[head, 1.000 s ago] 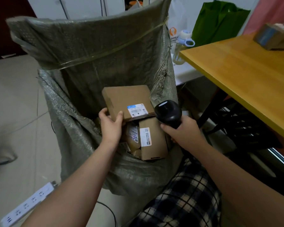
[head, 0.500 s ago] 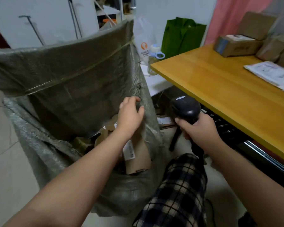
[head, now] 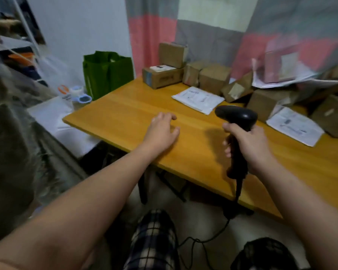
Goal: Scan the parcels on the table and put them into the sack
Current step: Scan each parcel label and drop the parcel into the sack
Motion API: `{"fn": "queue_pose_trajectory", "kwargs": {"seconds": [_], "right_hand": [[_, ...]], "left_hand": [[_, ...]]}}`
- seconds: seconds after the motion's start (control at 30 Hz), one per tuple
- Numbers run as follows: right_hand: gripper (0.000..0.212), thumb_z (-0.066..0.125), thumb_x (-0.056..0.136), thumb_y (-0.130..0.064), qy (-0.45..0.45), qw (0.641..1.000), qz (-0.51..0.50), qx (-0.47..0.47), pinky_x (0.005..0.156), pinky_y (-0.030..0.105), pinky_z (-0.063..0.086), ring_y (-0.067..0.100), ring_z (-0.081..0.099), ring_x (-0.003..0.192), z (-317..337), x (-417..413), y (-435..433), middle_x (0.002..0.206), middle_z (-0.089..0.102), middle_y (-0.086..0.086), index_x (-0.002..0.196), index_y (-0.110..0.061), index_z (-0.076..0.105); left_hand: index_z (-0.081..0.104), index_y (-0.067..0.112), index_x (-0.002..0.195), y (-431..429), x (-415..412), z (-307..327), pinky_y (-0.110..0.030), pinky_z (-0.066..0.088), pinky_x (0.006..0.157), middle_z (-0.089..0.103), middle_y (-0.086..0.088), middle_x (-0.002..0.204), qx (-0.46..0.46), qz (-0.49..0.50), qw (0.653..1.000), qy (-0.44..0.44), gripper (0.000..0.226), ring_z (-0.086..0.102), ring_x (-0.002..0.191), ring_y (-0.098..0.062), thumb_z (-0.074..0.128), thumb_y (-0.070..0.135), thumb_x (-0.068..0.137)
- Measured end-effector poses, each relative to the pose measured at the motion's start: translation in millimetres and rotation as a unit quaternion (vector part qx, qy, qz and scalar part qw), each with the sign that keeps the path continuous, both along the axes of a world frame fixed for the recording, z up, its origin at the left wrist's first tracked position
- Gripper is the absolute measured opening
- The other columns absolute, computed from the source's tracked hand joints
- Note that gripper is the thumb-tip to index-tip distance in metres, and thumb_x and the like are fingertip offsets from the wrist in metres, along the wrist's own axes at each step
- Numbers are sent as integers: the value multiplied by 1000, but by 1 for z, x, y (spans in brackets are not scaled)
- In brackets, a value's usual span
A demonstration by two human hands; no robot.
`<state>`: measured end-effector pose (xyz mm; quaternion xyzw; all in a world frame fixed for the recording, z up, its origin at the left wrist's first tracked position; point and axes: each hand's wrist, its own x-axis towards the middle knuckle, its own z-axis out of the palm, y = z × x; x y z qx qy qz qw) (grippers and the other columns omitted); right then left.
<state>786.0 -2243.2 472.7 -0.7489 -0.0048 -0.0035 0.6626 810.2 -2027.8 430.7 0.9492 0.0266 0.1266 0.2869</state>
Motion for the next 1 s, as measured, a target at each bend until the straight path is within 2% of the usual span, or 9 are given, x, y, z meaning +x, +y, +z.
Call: {"fn": "queue_pose_trajectory", "kwargs": {"seconds": [0.13, 0.23, 0.37, 0.43, 0.5, 0.6, 0.8, 0.9, 1.0], "right_hand": [[18, 66, 88, -24, 21, 999, -34, 23, 45, 29, 47, 21, 54, 42, -1, 35, -25, 54, 58, 9, 84, -8, 61], [21, 66, 88, -26, 40, 997, -51, 31, 45, 29, 47, 21, 56, 45, -5, 54, -36, 58, 59, 11, 83, -6, 62], [22, 67, 87, -27, 54, 996, -65, 40, 45, 28, 48, 19, 57, 46, -12, 71, -50, 57, 59, 9, 87, -5, 62], [22, 67, 87, -27, 62, 995, -61, 42, 45, 28, 48, 19, 57, 46, -14, 73, -54, 58, 60, 9, 85, -6, 62], [22, 67, 87, -26, 71, 995, -58, 42, 45, 27, 49, 19, 57, 46, -15, 72, -57, 58, 59, 9, 85, -5, 62], [22, 67, 87, -25, 74, 995, -54, 42, 44, 27, 50, 20, 56, 45, -13, 67, -60, 58, 59, 10, 83, -4, 62], [24, 70, 84, -26, 64, 997, -24, 43, 48, 29, 50, 21, 59, 52, -4, 38, -67, 63, 62, 10, 86, -3, 65], [29, 72, 78, -36, 63, 995, -52, -52, 63, 30, 45, 15, 62, 70, -8, 26, -70, 79, 66, 4, 88, -8, 70], [21, 72, 79, -37, 94, 992, -35, -81, 56, 23, 41, 5, 61, 67, -12, 16, -70, 78, 65, -6, 84, -17, 69]], "left_hand": [[46, 14, 133, -33, 72, 5, -38, 32, 105, 43, -11, 136, 71, -36, 997, 17, 46, 37, 127, -30, 56, 35, 94], [39, 14, 141, -53, 122, 1, -42, 32, 108, 37, -12, 144, 137, -58, 988, 50, 69, 33, 133, -31, 57, 54, 88], [22, 15, 151, -70, 168, -13, -46, 12, 117, 17, -14, 158, 264, -59, 954, 131, 99, 10, 146, -32, 42, 80, 79], [36, 16, 144, -72, 177, -19, -44, 25, 110, 35, -14, 150, 260, -51, 954, 141, 86, 28, 139, -32, 41, 76, 83], [54, 16, 127, -72, 182, -18, -37, 43, 88, 58, -11, 125, 229, -36, 966, 112, 56, 52, 115, -29, 46, 59, 91], [64, 16, 111, -72, 176, -4, -32, 41, 70, 64, -9, 109, 196, -23, 973, 119, 28, 57, 99, -28, 51, 31, 93], [69, 13, 109, -68, 82, -2, -37, 50, 80, 68, -14, 108, 129, -124, 981, 79, 26, 60, 98, -32, 58, 27, 90], [68, 15, 112, -69, 29, -10, -36, 49, 85, 67, -7, 116, 100, -196, 974, 50, 28, 60, 101, -25, 62, 29, 88], [68, 18, 108, -70, 6, -11, -32, 48, 80, 67, 0, 107, 87, -217, 970, 67, 27, 59, 94, -19, 60, 33, 88]]}}
